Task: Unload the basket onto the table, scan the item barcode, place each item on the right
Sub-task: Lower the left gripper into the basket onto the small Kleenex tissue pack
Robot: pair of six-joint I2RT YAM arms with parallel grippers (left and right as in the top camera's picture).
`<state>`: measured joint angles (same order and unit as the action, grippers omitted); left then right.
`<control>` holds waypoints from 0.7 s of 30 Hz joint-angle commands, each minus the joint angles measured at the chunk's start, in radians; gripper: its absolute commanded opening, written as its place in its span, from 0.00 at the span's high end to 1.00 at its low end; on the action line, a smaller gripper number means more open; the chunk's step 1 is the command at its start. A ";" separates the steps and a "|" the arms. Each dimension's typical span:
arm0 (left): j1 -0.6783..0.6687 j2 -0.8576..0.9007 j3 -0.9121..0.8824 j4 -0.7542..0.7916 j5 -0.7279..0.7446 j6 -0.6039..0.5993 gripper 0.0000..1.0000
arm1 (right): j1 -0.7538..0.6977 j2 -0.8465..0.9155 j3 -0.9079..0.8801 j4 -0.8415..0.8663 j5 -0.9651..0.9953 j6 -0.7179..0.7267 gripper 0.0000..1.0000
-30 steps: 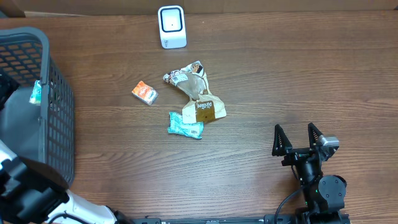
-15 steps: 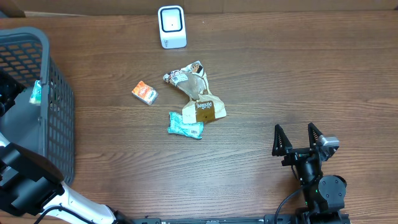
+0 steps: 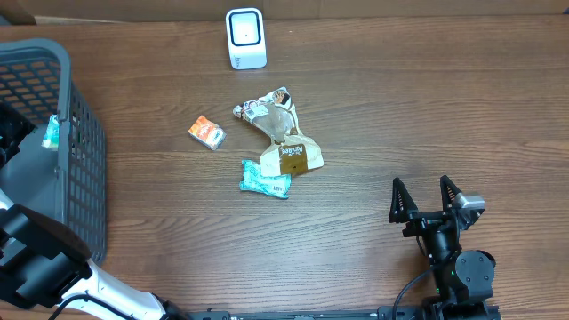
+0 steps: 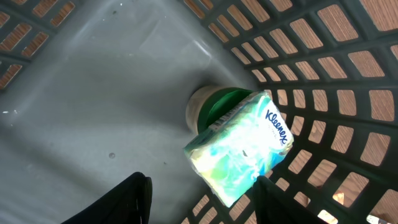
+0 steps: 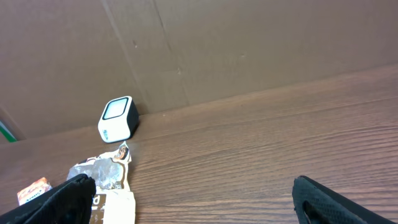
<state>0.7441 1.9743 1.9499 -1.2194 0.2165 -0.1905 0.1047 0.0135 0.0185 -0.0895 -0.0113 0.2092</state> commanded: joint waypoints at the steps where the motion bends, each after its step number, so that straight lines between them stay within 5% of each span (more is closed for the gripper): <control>1: 0.002 0.000 0.000 -0.003 -0.013 0.003 0.44 | -0.004 -0.011 -0.011 0.005 0.002 -0.001 0.00; 21: -0.004 0.001 -0.111 0.160 0.065 0.067 0.28 | -0.004 -0.011 -0.011 0.005 0.002 -0.001 0.00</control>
<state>0.7441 1.9743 1.8977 -1.0840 0.2188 -0.1810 0.1043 0.0135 0.0185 -0.0902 -0.0113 0.2092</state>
